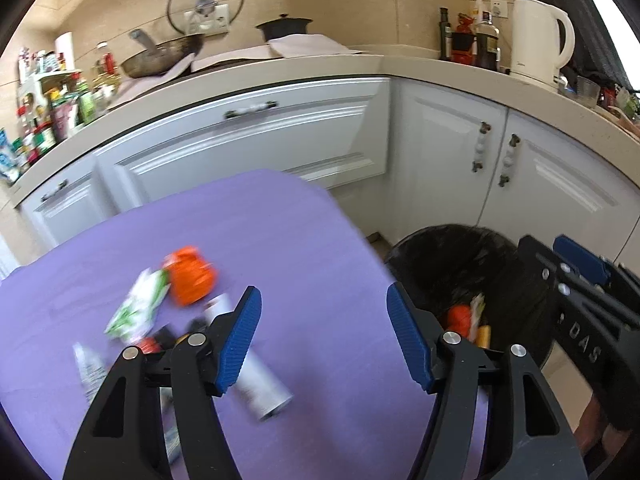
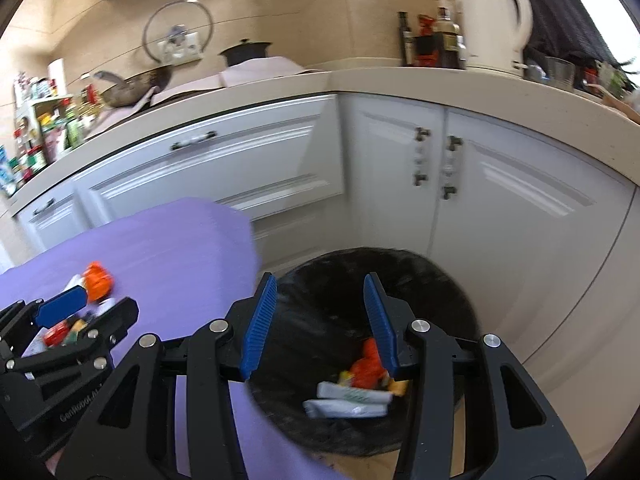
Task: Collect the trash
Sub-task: 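Withdraw both open tools from the bin back over the table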
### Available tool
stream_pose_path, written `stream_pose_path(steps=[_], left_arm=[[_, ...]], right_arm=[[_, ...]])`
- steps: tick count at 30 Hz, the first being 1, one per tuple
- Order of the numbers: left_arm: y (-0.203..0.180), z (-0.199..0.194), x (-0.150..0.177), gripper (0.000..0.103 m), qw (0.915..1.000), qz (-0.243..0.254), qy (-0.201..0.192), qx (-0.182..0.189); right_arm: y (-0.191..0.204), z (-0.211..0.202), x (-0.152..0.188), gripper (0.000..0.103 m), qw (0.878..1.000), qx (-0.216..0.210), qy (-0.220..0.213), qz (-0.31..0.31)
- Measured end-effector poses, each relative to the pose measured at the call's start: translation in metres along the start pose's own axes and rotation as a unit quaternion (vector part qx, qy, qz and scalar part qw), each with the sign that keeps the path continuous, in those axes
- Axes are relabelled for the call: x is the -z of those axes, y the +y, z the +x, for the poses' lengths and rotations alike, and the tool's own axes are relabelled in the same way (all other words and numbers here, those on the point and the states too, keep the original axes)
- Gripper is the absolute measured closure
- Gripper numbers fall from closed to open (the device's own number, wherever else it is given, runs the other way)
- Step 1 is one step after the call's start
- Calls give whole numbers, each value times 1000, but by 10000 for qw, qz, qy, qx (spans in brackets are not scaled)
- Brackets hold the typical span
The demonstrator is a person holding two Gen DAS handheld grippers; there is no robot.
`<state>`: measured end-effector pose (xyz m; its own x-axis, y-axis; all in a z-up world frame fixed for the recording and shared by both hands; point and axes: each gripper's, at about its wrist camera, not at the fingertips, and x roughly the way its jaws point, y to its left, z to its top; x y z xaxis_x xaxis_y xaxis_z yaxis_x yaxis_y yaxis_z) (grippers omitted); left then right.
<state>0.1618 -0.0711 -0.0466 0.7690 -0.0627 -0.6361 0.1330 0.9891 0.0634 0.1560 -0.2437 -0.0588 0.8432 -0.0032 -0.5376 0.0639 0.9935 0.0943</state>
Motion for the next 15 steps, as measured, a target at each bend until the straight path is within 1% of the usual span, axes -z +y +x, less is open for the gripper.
stream_pose_path(steps=[5, 8, 15], left_arm=[[32, -19, 17, 39, 9996, -166, 55, -202], [54, -30, 26, 37, 9988, -294, 42, -389], [110, -45, 50, 36, 9938, -750, 151, -812]], right_arm=[[37, -8, 10, 59, 9992, -331, 140, -151], [58, -11, 16, 59, 9983, -476, 205, -266], [104, -11, 25, 59, 9943, -810, 380, -586]])
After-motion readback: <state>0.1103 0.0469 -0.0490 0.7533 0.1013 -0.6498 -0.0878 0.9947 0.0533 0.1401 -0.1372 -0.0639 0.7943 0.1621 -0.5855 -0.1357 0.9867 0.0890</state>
